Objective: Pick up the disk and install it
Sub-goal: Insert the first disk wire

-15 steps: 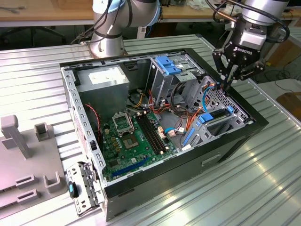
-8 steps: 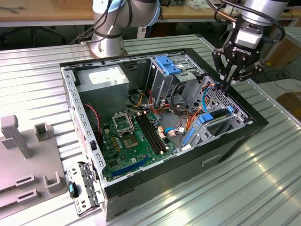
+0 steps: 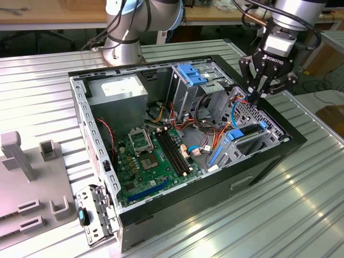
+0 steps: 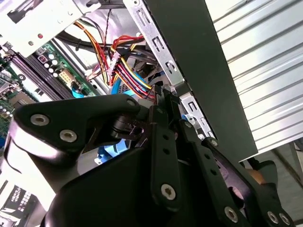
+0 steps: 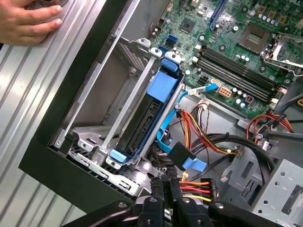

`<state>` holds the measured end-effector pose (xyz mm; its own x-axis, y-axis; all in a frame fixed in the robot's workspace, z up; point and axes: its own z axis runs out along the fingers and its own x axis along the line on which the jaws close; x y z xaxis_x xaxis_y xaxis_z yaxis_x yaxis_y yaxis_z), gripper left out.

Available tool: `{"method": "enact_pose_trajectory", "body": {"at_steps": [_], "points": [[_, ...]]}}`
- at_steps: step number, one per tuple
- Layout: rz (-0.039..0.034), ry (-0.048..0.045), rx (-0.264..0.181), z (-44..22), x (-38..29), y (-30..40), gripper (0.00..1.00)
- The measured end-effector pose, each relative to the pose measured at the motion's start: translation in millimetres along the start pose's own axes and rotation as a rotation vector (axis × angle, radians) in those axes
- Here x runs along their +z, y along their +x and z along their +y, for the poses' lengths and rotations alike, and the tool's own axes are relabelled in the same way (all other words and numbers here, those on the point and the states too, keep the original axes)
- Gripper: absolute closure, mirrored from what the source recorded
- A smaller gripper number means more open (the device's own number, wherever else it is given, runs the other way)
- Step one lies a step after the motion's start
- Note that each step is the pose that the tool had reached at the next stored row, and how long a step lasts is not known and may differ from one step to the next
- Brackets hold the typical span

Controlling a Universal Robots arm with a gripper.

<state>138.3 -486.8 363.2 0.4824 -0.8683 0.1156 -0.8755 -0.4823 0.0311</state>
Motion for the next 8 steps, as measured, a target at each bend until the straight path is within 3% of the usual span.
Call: {"method": "enact_pose_trajectory", "body": {"at_steps": [8], "points": [[-0.0007,-0.0031,0.026,3.2,0.9,5.8,0.83]]}}
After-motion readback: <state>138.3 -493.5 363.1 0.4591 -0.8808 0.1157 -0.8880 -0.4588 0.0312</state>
